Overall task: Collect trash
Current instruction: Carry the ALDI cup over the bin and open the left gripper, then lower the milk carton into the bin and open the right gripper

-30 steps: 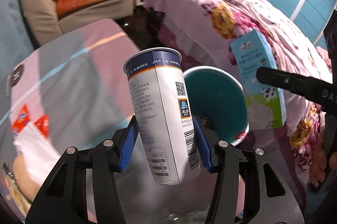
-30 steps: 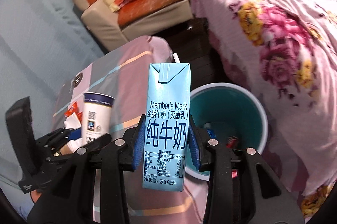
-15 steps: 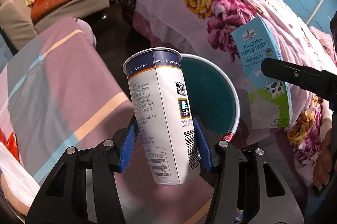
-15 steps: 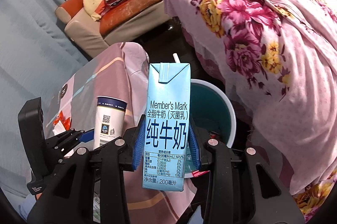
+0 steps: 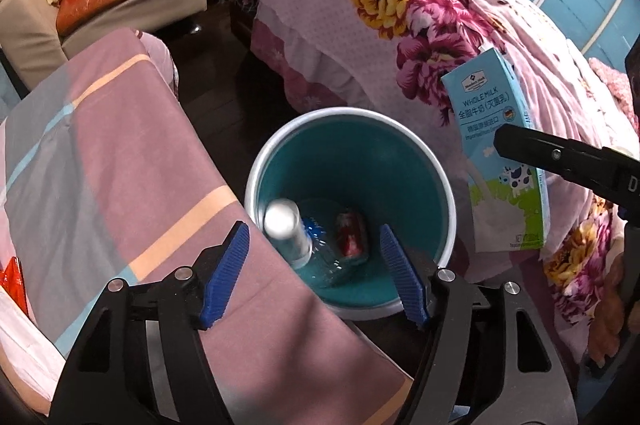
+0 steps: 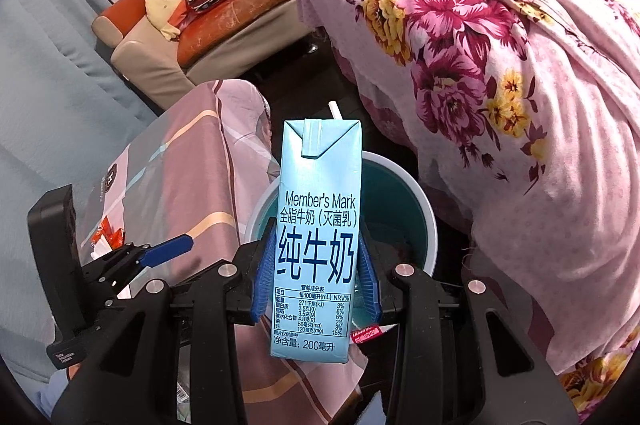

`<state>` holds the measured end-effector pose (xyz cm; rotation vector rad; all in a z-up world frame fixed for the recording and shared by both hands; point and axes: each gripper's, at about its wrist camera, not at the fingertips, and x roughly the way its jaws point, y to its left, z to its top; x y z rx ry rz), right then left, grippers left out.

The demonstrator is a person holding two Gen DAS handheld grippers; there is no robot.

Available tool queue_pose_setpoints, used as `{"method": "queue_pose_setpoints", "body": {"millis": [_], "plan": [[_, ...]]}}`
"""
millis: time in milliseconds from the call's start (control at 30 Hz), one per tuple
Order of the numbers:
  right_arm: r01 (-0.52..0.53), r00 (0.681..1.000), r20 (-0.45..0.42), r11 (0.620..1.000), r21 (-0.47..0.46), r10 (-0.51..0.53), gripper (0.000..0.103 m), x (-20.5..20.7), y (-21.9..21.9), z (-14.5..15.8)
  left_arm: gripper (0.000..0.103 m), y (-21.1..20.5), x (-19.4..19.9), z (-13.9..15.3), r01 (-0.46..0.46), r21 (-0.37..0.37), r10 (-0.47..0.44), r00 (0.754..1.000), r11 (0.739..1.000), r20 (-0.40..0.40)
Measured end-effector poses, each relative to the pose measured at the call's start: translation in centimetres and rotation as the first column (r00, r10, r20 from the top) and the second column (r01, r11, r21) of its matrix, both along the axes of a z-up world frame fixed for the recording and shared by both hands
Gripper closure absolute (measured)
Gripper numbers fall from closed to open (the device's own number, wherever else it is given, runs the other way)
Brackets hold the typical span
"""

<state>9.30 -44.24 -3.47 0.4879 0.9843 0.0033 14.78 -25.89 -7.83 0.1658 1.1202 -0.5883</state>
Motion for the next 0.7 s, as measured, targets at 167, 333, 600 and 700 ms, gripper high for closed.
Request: {"method": "queue_pose_setpoints", "body": {"millis": [167,333,600,700], "plan": [[0.001,1.000,-0.014,1.000,-0.002,-0.001,0.068,0.2,0.2,-0.4,0.017,0.9,-0.2,0.2,-0.020,0.003,0.020,1.000,1.000,0.017],[-0.003,0.999,-0.040,1.000,-0.007,0.003,0.068,0.5,0.6,-1.1,0.017,1.7,-0.5,0.8,-0.029,-0.006,0.029,0.999,1.000,0.036],[-0.023,0.996,-0.082,1.000,-0.017,0.022,0.068,1.3,2.0,-2.0,0.015,3.5,-0.9,1.5,-0.047,-0.024,0.048,0.998,0.999,0.039],[-0.031,0.995,-0.093,0.999,-0.018,0.029,0.068,1.5,2.6,-2.2,0.012,4.2,-1.0,1.6,-0.054,-0.030,0.055,0.998,0.998,0.043]]}}
